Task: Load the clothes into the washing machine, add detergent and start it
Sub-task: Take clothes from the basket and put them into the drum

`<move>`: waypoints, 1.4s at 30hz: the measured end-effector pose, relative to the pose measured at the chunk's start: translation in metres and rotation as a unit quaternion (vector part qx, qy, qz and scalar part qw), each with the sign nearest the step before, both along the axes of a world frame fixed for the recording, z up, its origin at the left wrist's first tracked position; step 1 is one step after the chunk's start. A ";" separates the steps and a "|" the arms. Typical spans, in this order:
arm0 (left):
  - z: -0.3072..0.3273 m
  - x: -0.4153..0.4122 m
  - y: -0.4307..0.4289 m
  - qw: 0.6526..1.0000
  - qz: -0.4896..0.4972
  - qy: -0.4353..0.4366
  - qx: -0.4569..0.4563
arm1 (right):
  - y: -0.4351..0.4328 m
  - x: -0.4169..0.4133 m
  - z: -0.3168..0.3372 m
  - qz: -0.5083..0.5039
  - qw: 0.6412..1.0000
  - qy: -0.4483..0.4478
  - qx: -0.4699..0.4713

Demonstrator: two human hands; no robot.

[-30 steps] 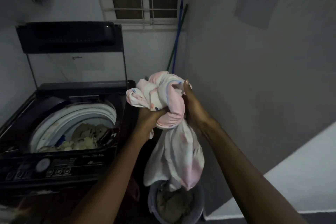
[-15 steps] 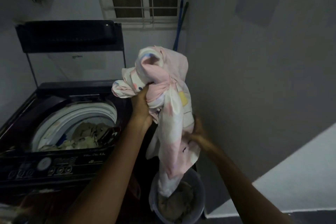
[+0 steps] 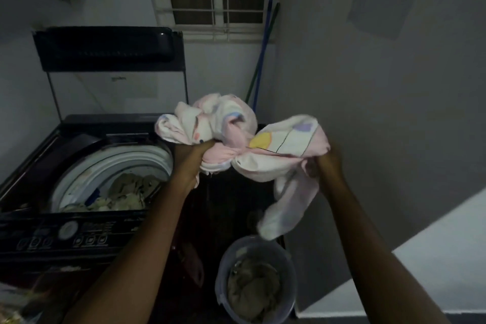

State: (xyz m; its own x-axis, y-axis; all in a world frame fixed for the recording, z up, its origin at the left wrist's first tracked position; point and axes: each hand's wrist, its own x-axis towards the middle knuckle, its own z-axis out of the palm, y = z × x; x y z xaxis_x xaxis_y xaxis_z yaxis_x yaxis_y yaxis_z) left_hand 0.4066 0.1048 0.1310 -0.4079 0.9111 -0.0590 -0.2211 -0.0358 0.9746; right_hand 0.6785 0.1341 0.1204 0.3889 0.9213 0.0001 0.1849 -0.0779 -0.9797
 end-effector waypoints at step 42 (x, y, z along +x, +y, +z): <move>0.011 -0.026 -0.004 0.971 -0.110 -0.210 0.008 | -0.046 -0.082 -0.036 0.248 0.968 0.014 -0.028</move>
